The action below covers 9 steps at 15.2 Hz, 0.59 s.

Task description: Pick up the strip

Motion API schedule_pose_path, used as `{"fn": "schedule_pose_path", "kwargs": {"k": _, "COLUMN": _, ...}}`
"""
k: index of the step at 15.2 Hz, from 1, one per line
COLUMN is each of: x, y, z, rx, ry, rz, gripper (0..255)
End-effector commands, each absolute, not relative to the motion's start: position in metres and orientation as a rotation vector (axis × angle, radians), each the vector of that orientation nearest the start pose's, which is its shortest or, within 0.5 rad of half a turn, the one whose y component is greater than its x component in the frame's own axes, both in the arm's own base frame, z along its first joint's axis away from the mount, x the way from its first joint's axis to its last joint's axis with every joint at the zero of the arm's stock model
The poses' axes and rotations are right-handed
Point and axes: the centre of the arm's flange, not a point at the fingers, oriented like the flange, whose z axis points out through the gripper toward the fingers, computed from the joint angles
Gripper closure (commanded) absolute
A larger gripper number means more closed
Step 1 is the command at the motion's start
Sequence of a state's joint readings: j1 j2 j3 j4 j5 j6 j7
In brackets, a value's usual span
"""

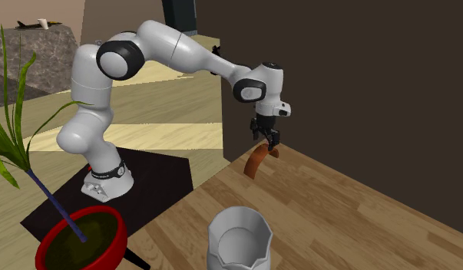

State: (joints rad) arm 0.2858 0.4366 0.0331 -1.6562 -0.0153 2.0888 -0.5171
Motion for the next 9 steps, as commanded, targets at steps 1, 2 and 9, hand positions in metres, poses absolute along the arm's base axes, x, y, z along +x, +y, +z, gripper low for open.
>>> {"fn": "schedule_pose_path", "kwargs": {"k": 1, "x": 0.638, "y": 0.210, "z": 0.347, "rx": -2.862, "ry": -1.292, "rz": 0.004, "gripper": 0}}
{"fn": "schedule_pose_path", "kwargs": {"k": 2, "x": 0.638, "y": 0.210, "z": 0.342, "rx": -2.862, "ry": -1.292, "rz": 0.004, "gripper": 0}}
{"fn": "schedule_pose_path", "kwargs": {"k": 9, "x": 0.638, "y": 0.211, "z": 0.318, "rx": -2.862, "ry": -1.292, "rz": 0.004, "gripper": 255}}
